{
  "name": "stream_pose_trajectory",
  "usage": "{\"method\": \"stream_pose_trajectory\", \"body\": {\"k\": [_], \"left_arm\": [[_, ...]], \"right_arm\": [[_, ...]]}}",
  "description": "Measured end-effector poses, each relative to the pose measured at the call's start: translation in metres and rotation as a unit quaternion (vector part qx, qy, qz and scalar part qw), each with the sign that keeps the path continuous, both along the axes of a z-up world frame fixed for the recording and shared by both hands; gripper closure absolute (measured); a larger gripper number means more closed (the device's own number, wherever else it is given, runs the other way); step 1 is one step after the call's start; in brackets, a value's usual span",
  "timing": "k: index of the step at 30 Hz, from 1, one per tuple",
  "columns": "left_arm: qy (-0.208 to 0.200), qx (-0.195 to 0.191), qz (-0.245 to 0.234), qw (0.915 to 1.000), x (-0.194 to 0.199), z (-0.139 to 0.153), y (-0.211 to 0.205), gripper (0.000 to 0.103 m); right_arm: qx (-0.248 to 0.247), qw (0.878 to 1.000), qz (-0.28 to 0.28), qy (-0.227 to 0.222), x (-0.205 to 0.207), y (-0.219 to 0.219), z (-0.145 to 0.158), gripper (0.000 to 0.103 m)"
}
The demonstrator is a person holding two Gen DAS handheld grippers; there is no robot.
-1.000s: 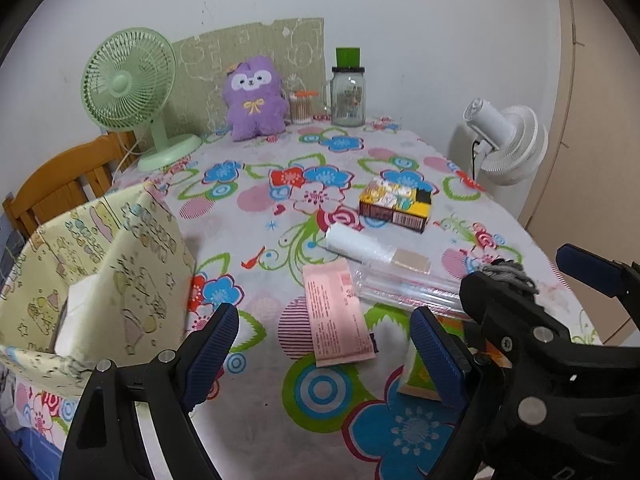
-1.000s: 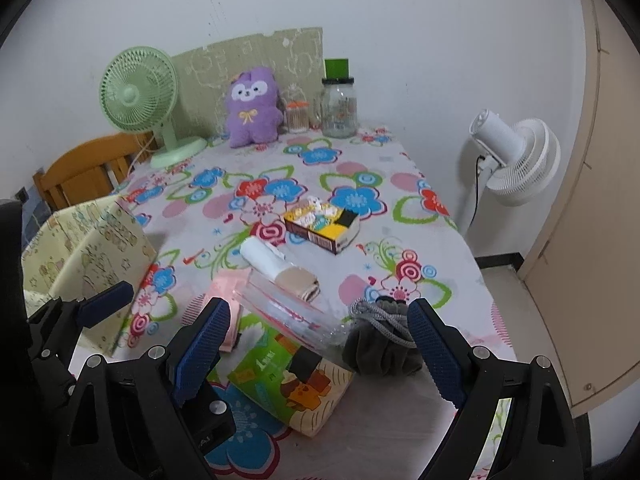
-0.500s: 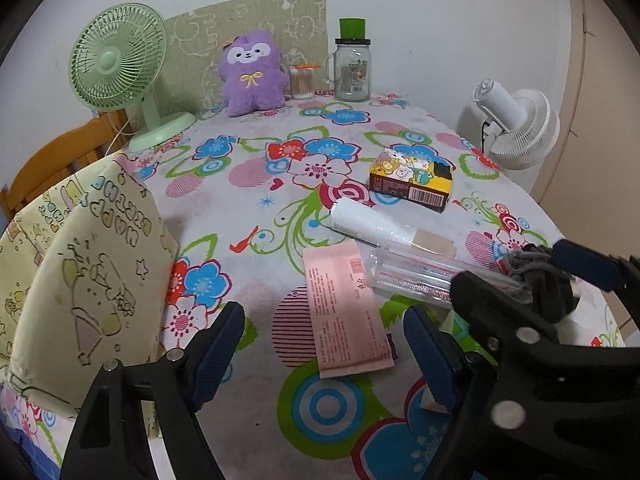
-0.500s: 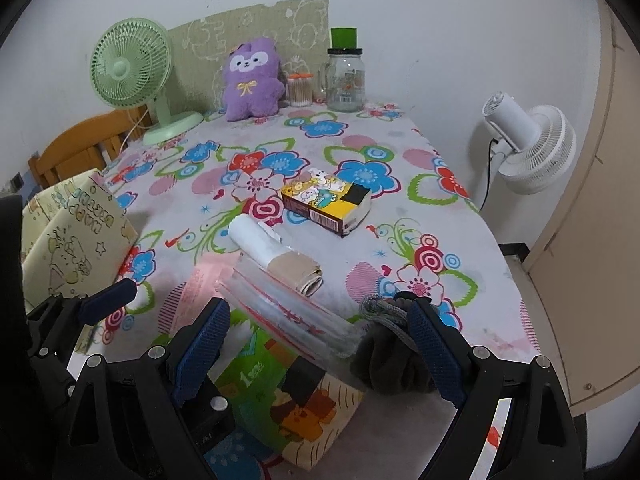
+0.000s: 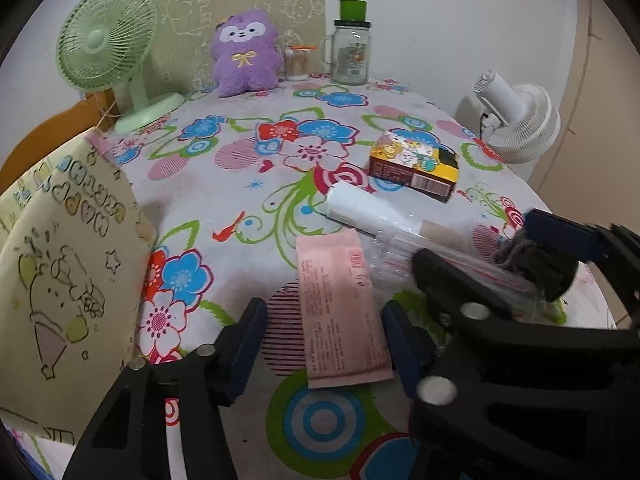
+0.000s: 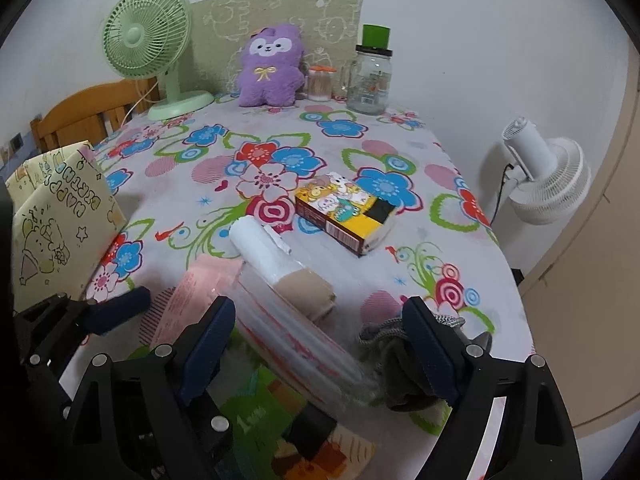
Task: Organize soft objects
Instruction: 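Grasp the pink paper slip with the left gripper while the right grasps the clear plastic bag, then lift the pink slip and clear bag and carry them toward the yellow-green box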
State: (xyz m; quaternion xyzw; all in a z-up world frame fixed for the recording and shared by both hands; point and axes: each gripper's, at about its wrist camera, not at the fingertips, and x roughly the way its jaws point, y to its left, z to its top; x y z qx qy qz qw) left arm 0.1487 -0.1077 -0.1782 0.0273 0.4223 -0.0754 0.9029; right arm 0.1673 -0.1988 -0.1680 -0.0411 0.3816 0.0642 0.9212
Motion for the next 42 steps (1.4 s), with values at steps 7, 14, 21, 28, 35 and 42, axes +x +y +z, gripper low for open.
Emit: {"method": "stream_pose_trajectory", "body": {"k": [7,14,21,28,35,42], "left_arm": [[0.011,-0.005,-0.016,0.9998,0.002,0.003,-0.001,0.062],[0.011,0.001,-0.009,0.9999,0.000,0.005,0.008,0.062],[0.012,0.009,-0.004,0.9999,-0.005,0.004,0.012,0.062],[0.010,0.006,-0.005,0.9999,-0.005,0.004,0.009,0.063],[-0.003,-0.001,-0.004,1.0000,-0.004,0.013,0.010,0.063],[-0.013,0.002,0.002,0.9999,-0.005,0.021,0.011,0.063]], "right_arm": [[-0.006,1.000,0.026,0.006,0.009,0.008,0.001,0.028],[0.000,0.999,0.048,0.012,0.007,0.018,0.004,0.036],[0.018,0.997,0.053,0.044,0.004,0.022,-0.001,0.053],[0.056,0.995,0.049,0.062,0.013,0.014,-0.010,0.063],[0.092,0.994,0.047,0.045,0.009,0.010,-0.005,0.083],[0.099,0.994,0.040,0.019,0.003,0.006,0.009,0.084]]}}
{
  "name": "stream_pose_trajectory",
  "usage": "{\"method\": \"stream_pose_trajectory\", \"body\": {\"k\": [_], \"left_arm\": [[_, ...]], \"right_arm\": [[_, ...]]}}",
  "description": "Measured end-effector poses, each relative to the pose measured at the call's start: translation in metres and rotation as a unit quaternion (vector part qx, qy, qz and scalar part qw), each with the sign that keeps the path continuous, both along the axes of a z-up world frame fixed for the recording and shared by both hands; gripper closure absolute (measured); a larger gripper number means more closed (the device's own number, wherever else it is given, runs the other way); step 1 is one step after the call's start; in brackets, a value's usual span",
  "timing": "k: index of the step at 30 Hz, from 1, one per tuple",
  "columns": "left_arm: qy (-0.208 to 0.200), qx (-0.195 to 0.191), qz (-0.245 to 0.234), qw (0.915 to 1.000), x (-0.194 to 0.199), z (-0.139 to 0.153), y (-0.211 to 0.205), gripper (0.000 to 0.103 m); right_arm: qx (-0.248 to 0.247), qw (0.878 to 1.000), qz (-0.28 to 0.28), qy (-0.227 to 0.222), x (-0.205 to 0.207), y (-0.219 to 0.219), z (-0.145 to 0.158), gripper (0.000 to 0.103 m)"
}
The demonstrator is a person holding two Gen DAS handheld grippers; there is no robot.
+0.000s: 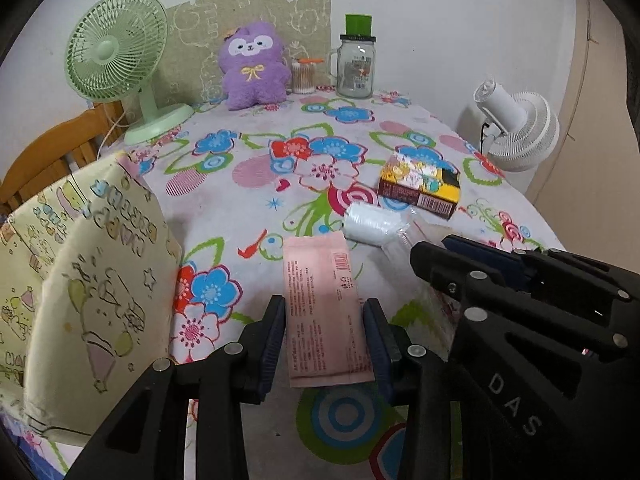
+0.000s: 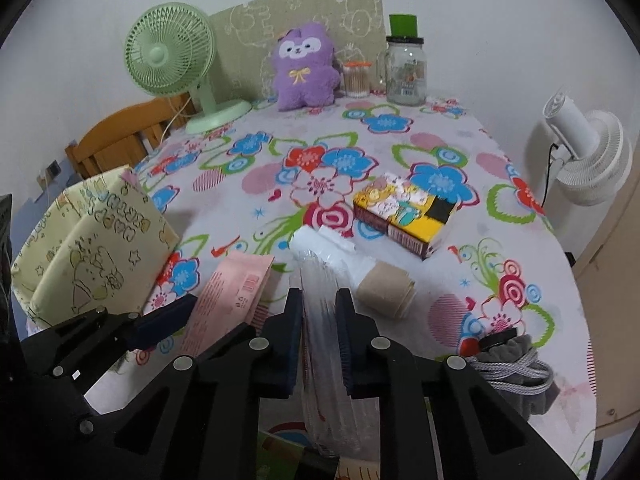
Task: Organize soft objects
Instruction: 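Lift the pink slip and clear bag and carry them toward the yellow-green box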
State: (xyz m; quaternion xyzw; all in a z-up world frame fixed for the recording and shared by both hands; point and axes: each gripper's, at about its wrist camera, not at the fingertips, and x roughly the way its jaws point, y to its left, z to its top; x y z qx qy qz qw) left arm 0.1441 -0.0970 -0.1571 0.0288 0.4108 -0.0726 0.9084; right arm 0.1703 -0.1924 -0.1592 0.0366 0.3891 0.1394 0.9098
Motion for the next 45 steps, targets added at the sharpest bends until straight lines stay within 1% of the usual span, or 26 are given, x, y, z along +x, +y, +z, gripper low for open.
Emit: {"method": "stream_pose_trajectory", "body": {"k": [17,29,45], "left_arm": [[-0.055,-0.005,-0.004,0.9985,-0.019,0.048,-0.002,0.063],[-0.079,0.007,-0.010,0.9968,-0.035,0.076,-0.007,0.063],[-0.111,0.001,-0.008,0.9937,-0.056,0.113,-0.003,0.063]], "right_arm": [[0.001,0.999,-0.014,-0.040,-0.022,-0.003,0.047,0.084],[-0.002,0.998,-0.030,-0.059,-0.042,-0.009,0.072,0.084],[0.002,0.994,-0.051,-0.092,-0.069,-0.010,0.112,0.084]]}}
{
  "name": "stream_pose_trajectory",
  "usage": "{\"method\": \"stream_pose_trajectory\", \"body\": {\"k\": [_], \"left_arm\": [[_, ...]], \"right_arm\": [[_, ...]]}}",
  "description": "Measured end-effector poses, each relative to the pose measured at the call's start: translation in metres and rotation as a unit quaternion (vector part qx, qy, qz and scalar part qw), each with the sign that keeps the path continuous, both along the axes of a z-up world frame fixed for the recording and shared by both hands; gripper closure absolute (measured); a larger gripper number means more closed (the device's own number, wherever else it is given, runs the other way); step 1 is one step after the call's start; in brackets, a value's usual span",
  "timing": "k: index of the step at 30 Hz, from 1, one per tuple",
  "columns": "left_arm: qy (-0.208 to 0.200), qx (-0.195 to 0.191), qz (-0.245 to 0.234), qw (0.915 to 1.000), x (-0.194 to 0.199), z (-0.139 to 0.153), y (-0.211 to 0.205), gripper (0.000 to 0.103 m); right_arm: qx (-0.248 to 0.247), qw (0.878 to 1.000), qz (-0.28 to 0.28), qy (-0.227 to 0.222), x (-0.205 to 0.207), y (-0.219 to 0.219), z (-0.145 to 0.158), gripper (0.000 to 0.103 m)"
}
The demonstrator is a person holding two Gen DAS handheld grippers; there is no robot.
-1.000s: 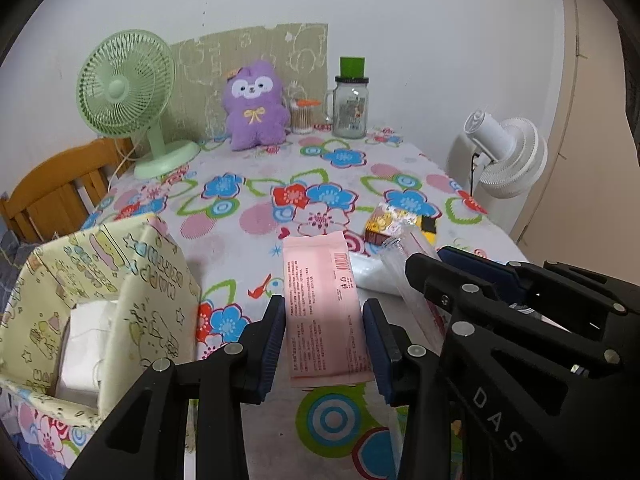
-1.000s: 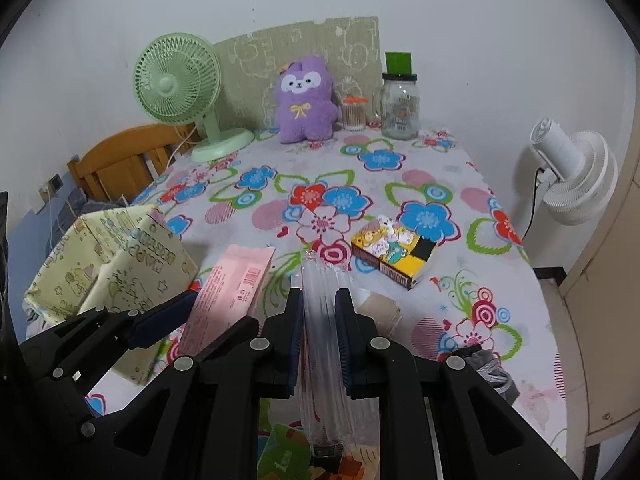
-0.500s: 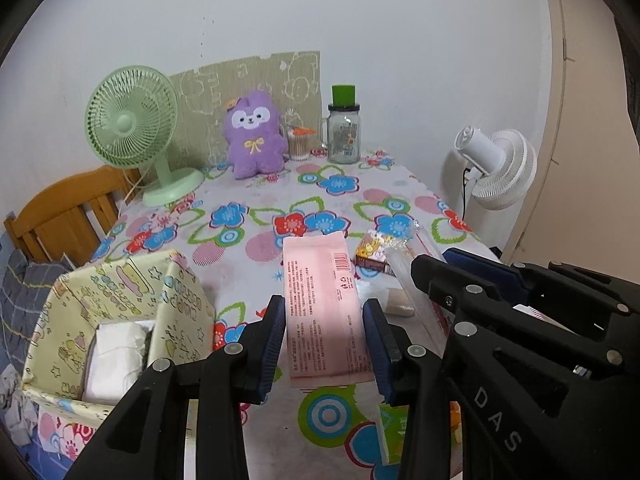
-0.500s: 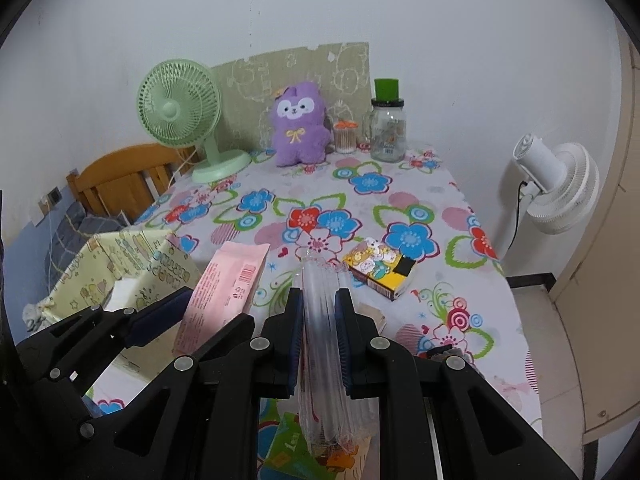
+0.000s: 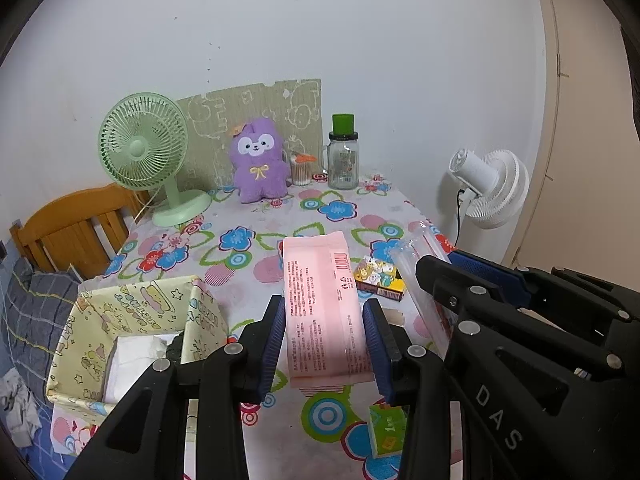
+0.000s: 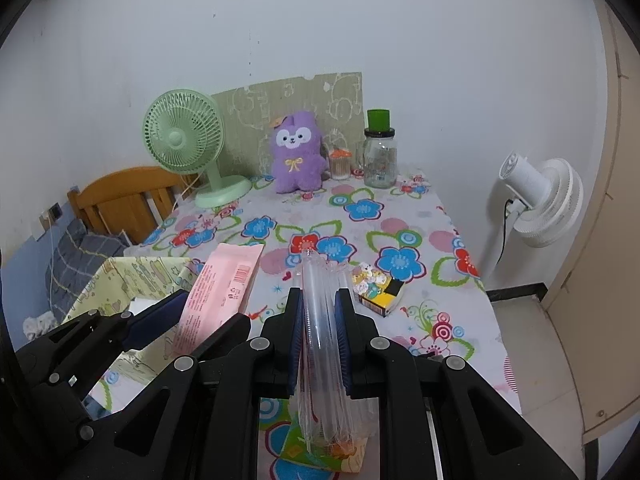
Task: Organize soft objects
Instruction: 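Lift the pink slip and clear bag and carry them toward the yellow-green box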
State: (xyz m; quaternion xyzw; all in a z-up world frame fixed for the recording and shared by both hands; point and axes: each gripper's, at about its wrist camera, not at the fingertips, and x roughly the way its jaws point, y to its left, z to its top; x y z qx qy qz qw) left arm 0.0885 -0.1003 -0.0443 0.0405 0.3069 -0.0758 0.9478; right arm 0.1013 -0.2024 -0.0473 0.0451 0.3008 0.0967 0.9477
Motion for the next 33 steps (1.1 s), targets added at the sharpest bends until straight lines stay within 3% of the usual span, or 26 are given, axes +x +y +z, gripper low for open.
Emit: {"method": "stream_pose_trajectory", "body": {"k": [13,33], "left_arm": [[-0.017,-0.003,0.006,0.9998,-0.016,0.015,0.020,0.063],[-0.031,-0.003,0.049,0.9983,-0.011,0.018,0.088,0.063]], "right_arm": [[0.001,1.000,0.007,-0.016,-0.016,0.018,0.016,0.084],[-0.010,0.999,0.046,-0.018,-0.005,0.093,0.026,0.084]]}}
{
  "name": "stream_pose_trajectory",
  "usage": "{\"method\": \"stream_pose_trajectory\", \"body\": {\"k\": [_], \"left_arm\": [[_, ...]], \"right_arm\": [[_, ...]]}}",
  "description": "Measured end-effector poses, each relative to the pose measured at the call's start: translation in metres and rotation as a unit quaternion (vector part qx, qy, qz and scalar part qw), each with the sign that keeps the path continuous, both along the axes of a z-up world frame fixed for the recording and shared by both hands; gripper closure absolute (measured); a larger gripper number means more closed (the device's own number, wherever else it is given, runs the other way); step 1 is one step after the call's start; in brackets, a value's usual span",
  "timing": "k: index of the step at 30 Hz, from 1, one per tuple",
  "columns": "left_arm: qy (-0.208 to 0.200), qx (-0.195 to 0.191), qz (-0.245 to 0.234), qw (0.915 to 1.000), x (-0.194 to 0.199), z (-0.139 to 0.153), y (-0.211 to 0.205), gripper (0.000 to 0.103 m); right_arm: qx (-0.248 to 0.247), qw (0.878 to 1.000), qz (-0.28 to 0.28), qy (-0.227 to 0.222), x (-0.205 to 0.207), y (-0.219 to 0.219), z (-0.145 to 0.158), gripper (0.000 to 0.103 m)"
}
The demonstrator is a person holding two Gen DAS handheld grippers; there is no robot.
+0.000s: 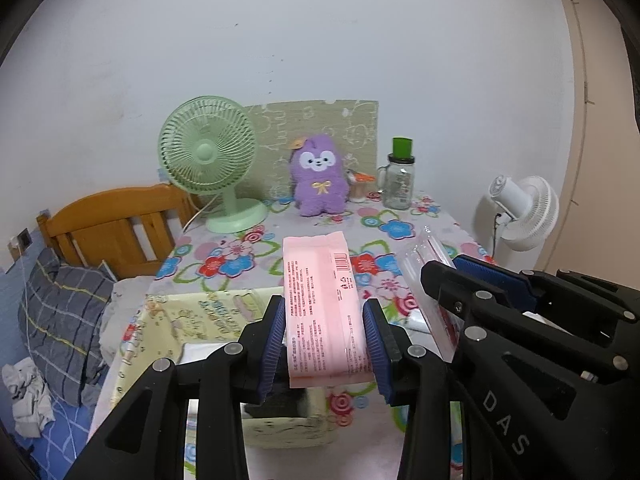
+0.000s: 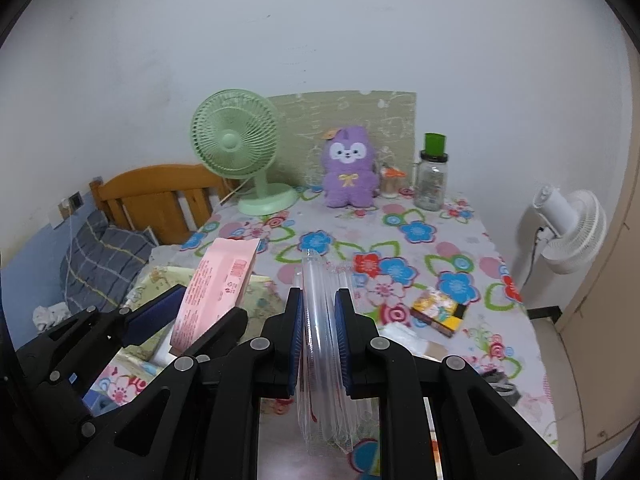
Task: Organize soft objects
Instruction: 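Lift the pink slip and clear bag and carry them toward the yellow-green box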
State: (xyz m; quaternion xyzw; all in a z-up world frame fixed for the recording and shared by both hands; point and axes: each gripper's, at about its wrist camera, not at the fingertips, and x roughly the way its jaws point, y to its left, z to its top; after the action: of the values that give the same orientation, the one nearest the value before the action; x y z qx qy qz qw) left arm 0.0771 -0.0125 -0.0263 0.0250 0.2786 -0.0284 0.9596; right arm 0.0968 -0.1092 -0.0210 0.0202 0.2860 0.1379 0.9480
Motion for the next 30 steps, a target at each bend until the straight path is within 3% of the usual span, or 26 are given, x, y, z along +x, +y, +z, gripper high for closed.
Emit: {"method": "stream_pose_trajectory", "body": {"k": [30], "left_arm": [[0.037,0.001,0.058,0.9976,0.025,-0.035,0.089,0.063]], "right_arm": [[0.003,0.996,0.069,0.051,0.039,0.096,-0.030,0.084]]}}
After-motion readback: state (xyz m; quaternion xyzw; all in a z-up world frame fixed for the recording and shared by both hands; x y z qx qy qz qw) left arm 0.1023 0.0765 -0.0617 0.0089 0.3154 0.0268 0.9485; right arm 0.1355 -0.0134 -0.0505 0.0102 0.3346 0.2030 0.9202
